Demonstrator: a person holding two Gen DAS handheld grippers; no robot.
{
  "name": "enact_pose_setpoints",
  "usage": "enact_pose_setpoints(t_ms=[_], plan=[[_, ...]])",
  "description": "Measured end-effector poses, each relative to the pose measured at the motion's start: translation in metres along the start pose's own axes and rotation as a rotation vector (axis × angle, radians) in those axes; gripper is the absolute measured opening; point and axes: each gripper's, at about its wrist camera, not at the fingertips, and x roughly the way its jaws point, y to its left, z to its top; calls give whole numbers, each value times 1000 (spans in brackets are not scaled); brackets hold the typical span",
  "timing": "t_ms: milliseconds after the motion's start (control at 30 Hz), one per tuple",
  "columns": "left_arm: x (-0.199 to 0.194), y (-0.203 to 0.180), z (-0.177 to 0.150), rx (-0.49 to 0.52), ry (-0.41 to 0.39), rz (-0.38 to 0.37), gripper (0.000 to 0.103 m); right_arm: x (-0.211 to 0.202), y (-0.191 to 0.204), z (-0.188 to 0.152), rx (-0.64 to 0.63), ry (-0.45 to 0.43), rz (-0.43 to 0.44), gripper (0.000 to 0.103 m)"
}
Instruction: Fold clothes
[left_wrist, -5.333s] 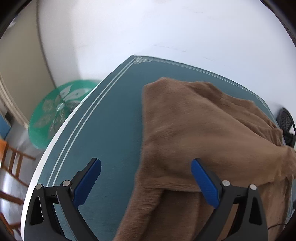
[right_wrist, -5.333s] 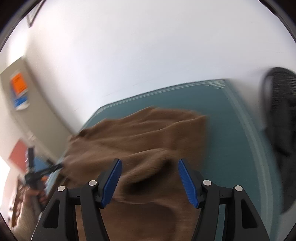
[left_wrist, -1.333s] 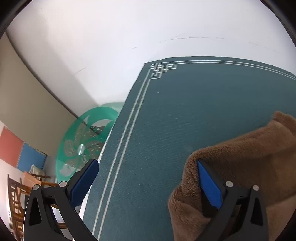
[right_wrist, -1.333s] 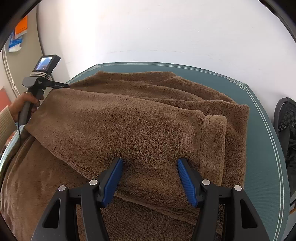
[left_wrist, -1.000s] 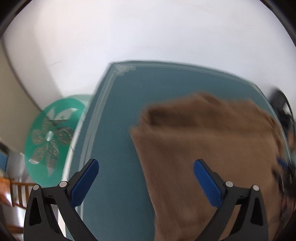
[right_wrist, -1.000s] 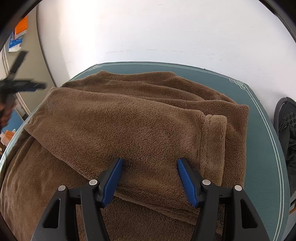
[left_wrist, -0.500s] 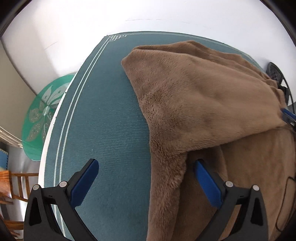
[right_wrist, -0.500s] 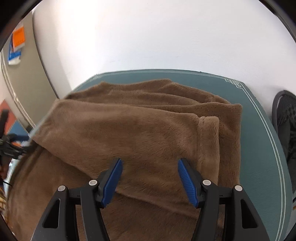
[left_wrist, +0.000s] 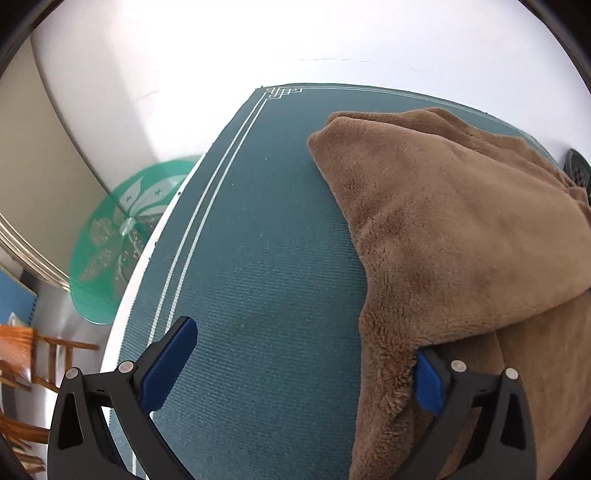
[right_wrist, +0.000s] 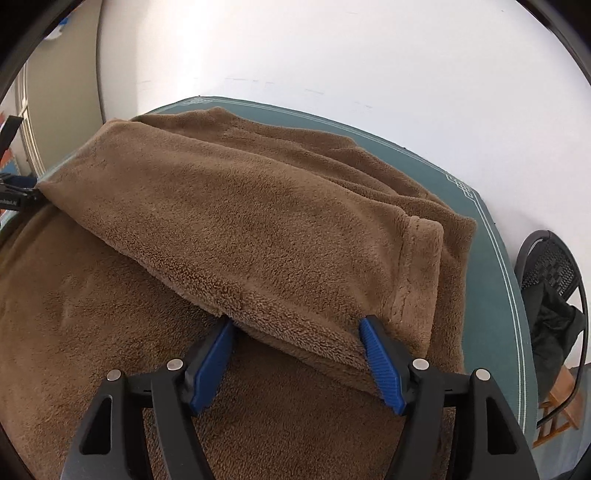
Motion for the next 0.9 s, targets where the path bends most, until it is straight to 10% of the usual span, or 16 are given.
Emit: enact_pose_setpoints(t_ms=[133, 433, 633, 900], plan=[[-13, -7, -2, 15, -19, 20, 103, -37, 26, 15, -18, -71, 36, 72], [-6, 3, -7, -54, 5, -6, 103, -29, 144, 50, -117, 13, 580, 73], [1, 14, -8, -55, -3, -27, 103, -19, 154, 24, -315, 56, 433, 75], [3, 16, -10, -129, 24, -43, 103, -24, 111, -1, -245, 49, 378, 85]])
